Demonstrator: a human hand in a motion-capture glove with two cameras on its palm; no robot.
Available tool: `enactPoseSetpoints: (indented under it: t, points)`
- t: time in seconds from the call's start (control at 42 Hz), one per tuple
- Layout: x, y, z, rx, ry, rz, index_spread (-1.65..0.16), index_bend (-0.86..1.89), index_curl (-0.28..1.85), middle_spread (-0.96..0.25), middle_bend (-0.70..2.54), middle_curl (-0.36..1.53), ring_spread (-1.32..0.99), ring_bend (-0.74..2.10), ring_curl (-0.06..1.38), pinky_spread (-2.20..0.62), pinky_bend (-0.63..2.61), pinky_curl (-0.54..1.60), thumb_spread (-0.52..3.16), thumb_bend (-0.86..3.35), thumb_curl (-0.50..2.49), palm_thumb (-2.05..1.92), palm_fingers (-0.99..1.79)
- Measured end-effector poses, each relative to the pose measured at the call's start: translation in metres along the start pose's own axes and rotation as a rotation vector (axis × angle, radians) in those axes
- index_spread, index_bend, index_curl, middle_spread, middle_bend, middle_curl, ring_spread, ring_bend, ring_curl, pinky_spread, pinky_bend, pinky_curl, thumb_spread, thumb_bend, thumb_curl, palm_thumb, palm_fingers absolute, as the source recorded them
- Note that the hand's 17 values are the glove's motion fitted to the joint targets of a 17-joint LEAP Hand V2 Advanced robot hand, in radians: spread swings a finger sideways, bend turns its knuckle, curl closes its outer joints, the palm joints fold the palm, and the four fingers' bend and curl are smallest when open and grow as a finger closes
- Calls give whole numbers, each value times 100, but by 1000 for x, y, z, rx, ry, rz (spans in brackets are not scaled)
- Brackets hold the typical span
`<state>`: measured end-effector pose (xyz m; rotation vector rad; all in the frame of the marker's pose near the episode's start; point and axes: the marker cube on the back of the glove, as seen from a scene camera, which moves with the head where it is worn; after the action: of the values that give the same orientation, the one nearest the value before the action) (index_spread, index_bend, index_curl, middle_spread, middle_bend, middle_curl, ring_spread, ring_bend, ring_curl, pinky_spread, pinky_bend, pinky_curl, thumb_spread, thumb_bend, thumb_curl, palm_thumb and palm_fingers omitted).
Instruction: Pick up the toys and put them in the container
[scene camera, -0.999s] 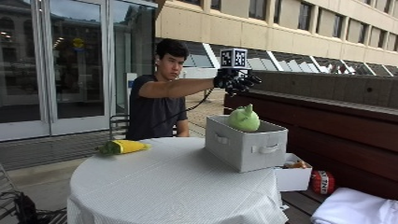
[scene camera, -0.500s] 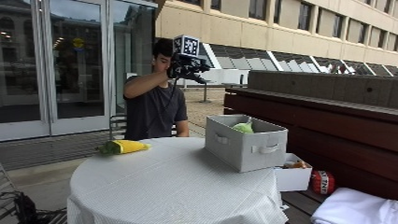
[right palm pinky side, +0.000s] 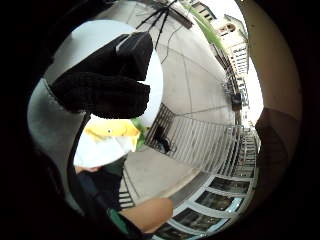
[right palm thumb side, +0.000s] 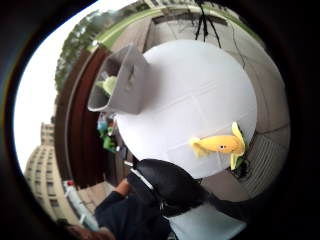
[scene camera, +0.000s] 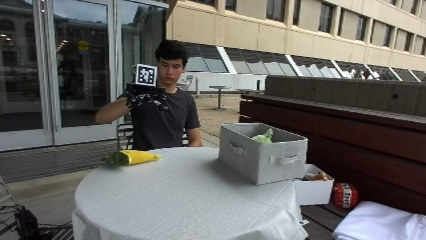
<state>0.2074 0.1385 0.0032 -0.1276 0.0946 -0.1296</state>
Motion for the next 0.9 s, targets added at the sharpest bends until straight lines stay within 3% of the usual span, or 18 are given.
enactPoseSetpoints:
  t: [0.143,0.285,0.618,0.904]
  points:
    - [20,15,51,-21,-6,105,-28,7,12,3,20,44,7,56,29,6,135,37,88,-9,27,-11,-17]
    - [38,25,97,36,-30,-34,-29,7,12,1,20,44,6,56,29,7,129,35,87,-10,26,-12,-16]
    - [59,34,181,-70,-89,-77,-32,12,15,-7,29,45,1,57,29,6,115,31,85,-9,24,-10,-6]
    - [64,46,228,-133,-59,-29,-36,21,21,-13,37,47,-7,68,30,4,99,26,97,1,26,5,15]
